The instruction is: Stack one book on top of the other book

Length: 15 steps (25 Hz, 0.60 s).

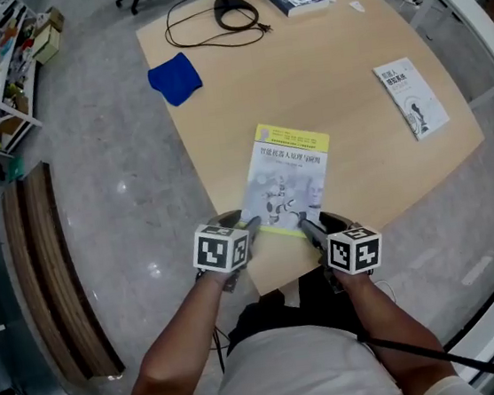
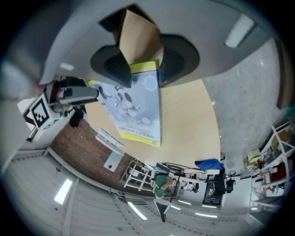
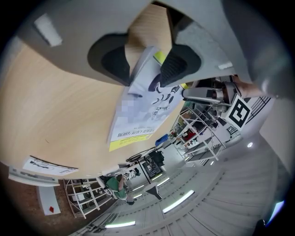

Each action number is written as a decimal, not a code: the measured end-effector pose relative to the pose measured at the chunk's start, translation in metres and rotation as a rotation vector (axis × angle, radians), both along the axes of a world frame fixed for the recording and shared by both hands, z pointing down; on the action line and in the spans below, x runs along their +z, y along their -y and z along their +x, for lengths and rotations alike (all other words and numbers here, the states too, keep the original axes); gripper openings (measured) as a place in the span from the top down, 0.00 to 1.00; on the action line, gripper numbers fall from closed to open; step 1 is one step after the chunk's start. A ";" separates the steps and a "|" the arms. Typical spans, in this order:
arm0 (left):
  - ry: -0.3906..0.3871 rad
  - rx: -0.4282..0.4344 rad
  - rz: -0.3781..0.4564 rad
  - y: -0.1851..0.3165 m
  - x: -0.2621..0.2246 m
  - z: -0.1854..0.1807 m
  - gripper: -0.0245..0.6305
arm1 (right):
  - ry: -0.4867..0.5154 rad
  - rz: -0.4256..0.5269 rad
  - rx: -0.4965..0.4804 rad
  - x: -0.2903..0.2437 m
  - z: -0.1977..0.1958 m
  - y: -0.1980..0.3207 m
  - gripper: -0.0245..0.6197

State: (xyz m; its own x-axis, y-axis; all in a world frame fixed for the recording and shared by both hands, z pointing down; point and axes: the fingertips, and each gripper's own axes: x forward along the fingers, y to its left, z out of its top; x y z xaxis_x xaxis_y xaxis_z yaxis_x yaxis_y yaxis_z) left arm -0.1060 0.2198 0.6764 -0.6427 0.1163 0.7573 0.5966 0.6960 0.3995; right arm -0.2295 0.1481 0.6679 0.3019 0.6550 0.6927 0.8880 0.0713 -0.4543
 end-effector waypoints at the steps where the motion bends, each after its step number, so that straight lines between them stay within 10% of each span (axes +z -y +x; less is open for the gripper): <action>1: 0.001 0.003 0.000 0.001 0.000 0.000 0.66 | 0.005 0.000 -0.002 0.000 0.000 0.001 0.64; 15: -0.017 0.064 0.035 0.053 0.000 0.037 0.71 | 0.041 0.062 -0.078 0.002 0.030 0.045 0.65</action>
